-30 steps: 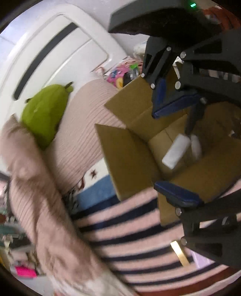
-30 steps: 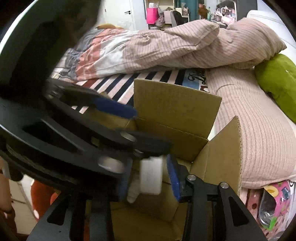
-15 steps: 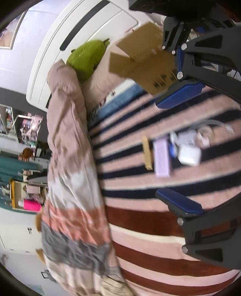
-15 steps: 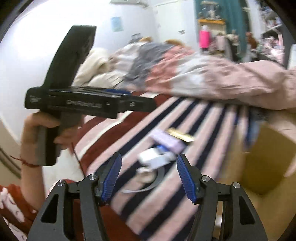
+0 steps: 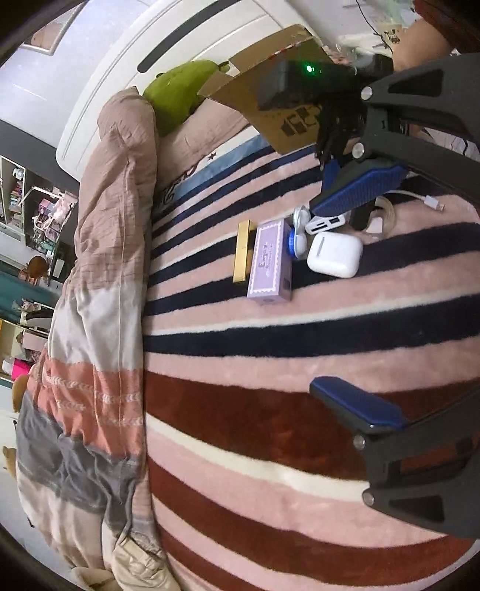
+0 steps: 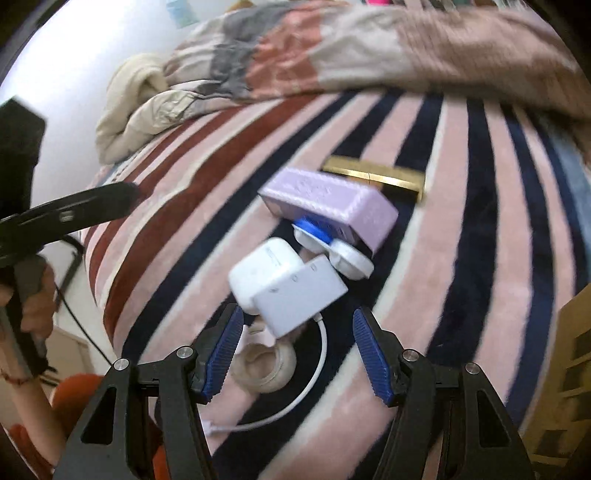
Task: Organize rigid objects
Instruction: 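Grasp the white charger with cable using the right gripper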
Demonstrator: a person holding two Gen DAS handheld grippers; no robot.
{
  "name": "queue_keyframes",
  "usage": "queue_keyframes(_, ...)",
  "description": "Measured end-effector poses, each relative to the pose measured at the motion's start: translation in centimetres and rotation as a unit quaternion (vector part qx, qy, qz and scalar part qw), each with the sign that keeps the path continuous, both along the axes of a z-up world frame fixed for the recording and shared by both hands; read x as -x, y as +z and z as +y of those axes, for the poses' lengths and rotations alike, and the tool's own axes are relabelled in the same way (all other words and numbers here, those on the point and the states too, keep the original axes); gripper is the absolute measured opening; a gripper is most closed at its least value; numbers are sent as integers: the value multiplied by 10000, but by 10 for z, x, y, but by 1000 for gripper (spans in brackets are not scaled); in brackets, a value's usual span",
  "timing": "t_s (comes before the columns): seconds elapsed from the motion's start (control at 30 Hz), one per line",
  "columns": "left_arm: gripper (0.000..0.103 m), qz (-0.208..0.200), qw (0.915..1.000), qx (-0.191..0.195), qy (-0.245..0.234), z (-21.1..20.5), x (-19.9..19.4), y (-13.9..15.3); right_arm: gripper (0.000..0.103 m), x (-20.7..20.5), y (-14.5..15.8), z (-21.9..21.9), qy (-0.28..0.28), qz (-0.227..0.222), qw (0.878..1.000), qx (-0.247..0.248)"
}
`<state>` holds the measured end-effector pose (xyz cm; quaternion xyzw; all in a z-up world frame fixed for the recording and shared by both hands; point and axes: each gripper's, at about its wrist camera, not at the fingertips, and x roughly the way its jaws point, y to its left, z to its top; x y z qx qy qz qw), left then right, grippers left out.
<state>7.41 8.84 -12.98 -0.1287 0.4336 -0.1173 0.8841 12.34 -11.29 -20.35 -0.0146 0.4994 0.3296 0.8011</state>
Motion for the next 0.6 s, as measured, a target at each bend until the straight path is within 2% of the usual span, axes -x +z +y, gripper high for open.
queue_keyframes(0.07,86,2,10000,-36,-10,-2,0,0,58,3,1,-3,-84,-52,9999,-75)
queue_keyframes(0.1,86,8,10000,-24,-21,-2,0,0,54,4,1,-3,-109,-82,9999,-106)
queue_keyframes(0.13,86,16,10000,6,-37,-3,-1,0,39,4,1,-3,-51,-82,9999,-105)
queue_keyframes(0.3,86,35,9995,194,-265,-10,2,1,38,17,11,10,158,-349,9991,206)
queue_keyframes(0.47,85,-72,9972,292,-678,-35,10,19,38,42,50,14,398,-850,9954,178)
queue_keyframes(0.5,82,-118,9962,361,-788,-42,13,26,38,47,61,14,442,-977,9941,138)
queue_keyframes(0.57,62,-157,9942,482,-944,-54,16,40,38,55,78,14,539,-1189,9914,48)
queue_keyframes(0.6,58,-149,9935,513,-1005,-61,16,48,38,59,88,13,591,-1321,9895,-10)
